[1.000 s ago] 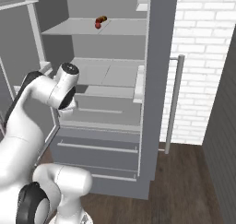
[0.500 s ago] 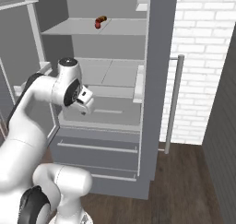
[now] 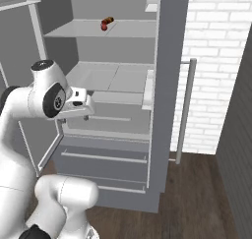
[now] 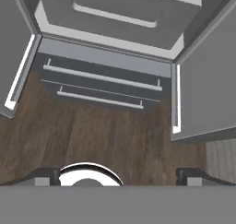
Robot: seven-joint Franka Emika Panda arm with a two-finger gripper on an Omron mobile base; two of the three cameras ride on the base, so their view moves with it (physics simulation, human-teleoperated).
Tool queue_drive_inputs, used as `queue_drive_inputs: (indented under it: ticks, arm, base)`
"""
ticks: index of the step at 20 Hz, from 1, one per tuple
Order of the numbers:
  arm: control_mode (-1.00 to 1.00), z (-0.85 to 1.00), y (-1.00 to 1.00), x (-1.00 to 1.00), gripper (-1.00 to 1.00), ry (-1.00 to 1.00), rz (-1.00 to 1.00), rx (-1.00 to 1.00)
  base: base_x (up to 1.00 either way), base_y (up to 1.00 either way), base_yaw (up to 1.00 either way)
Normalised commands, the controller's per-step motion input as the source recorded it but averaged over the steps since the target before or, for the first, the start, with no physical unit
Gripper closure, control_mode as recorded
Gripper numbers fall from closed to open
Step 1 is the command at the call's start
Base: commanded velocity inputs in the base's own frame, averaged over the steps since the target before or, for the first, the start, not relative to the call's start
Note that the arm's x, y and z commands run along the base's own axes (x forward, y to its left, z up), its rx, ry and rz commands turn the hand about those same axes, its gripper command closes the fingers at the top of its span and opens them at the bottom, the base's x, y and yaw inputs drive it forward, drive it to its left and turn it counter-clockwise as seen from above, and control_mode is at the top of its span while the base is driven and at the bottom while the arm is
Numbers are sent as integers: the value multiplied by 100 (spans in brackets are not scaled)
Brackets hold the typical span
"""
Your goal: Take the strawberry from the fridge and place it on top of the pancake, located on the dining counter.
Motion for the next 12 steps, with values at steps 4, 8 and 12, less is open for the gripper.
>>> queue_drive_inputs:
  ticks: [4, 8, 12]
  arm:
    - [-100, 72, -28, -43, -100, -19, 6, 13]
    - [-100, 74, -1, -52, -100, -2, -6, 20]
    - [-100, 13, 11, -67, -100, 0, -29, 4]
  base:
    - [0, 0, 0]
    - [0, 0, 0]
    - [0, 0, 0]
